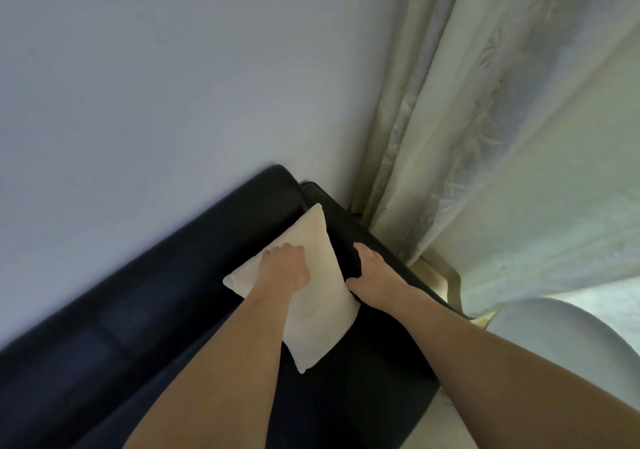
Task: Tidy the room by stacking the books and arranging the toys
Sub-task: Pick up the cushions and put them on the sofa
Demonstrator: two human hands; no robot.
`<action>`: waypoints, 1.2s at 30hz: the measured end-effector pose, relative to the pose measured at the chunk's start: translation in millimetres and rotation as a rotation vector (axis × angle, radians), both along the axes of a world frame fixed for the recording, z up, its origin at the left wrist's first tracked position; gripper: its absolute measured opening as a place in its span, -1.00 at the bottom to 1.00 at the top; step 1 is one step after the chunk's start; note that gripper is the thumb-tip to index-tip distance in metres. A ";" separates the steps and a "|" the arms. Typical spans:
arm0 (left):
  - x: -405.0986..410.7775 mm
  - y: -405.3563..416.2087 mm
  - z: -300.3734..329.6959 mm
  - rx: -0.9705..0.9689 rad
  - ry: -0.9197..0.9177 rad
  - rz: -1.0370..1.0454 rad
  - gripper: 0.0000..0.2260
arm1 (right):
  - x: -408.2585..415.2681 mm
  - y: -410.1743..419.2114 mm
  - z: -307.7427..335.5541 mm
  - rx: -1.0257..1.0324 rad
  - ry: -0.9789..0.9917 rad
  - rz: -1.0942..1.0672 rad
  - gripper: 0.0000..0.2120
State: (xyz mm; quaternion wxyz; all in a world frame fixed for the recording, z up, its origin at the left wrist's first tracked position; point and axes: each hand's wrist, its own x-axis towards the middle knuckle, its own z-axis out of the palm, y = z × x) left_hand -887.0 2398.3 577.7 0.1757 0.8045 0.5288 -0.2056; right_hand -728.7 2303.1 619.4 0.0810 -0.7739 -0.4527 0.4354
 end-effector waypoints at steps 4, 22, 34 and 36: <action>20.5 -15.5 31.4 0.057 -0.055 -0.055 -0.62 | 13.9 -18.7 23.1 0.041 -0.054 0.030 -0.28; 121.3 -255.7 143.2 0.233 -0.182 -0.223 -0.52 | 118.3 -310.4 104.4 0.209 -0.144 -0.273 -0.44; 187.9 -425.8 113.7 0.078 -0.188 -0.567 -0.55 | 126.1 -518.3 77.0 0.051 -0.165 -0.545 -0.39; 194.5 -433.2 104.7 0.040 -0.187 -0.571 -0.54 | 123.7 -531.1 75.9 0.045 -0.153 -0.599 -0.39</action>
